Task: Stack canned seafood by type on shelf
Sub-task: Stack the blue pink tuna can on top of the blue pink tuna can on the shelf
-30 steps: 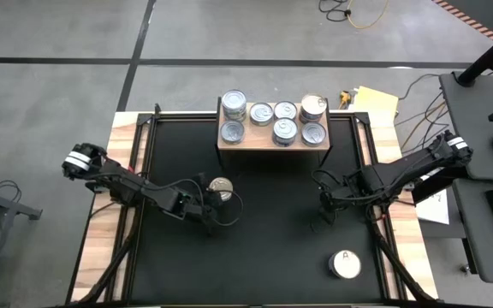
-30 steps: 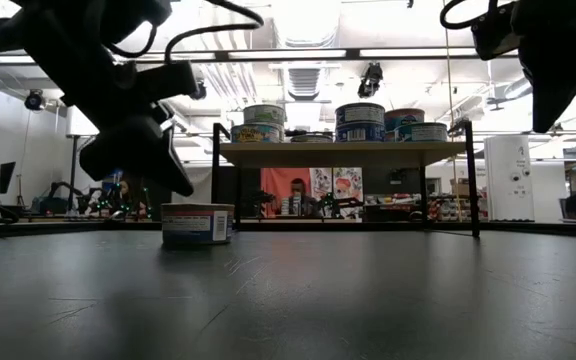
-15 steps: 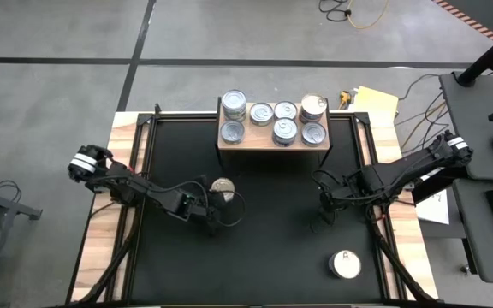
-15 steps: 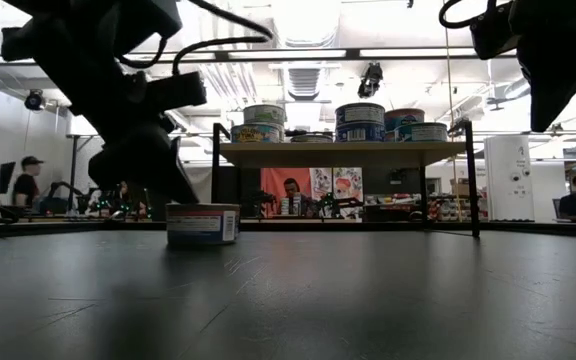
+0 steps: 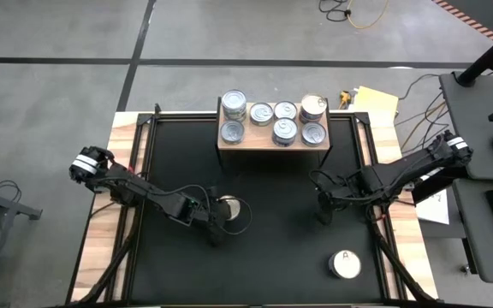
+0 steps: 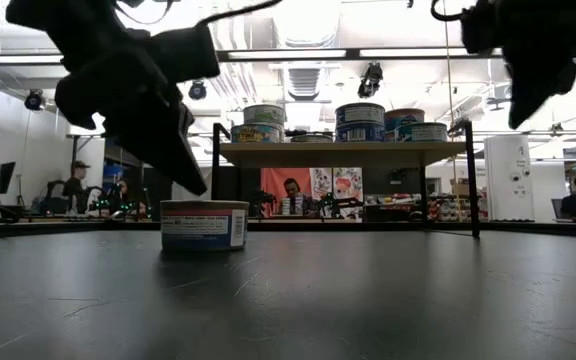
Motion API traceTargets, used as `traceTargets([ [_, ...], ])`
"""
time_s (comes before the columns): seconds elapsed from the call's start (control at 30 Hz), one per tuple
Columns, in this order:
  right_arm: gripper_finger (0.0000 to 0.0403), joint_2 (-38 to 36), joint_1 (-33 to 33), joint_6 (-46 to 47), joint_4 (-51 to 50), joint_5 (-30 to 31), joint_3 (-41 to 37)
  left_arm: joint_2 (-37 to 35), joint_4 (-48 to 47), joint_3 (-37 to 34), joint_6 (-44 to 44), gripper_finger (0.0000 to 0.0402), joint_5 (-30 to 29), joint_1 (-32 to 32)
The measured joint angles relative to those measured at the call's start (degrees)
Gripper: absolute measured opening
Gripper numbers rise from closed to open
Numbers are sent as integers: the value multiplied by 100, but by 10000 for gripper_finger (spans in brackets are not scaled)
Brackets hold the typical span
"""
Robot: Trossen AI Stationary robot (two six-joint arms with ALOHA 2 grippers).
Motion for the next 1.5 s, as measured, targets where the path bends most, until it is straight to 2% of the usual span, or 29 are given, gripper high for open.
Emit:
traceTargets([
  [0.1,13,4,-1,-468,781,110,-128,-9,6,83,81,0,-178,-86],
  [0.27,13,63,0,-1487,2632,364,-432,-95,2,104,362,0,-728,-295],
  [0.43,13,363,-2,-2458,4250,389,-675,-127,-106,95,478,0,-1128,-516],
  [0.63,13,914,-4,-3165,5328,629,-686,-361,-806,61,707,0,-1139,-577],
  [0.77,13,1160,-4,-3237,5559,670,-686,-1046,-894,-12,1310,0,-1155,-579],
  [0.93,13,1463,-4,-3240,5784,867,-703,-2082,172,-772,2121,0,-923,-610],
  [1.13,13,1559,-4,-2974,5861,985,-718,-2766,1710,-1980,1801,0,-806,-610],
  [1.23,13,1521,-4,-2829,5871,1029,-729,-2769,2388,-2399,1431,0,-809,-610],
  [1.4,13,1558,-15,-2837,5889,1373,-736,-2337,3665,-2827,1365,0,-862,-580],
  [1.5,13,1562,-48,-2843,5888,1466,-756,-1977,3909,-2871,1310,0,-900,-577],
])
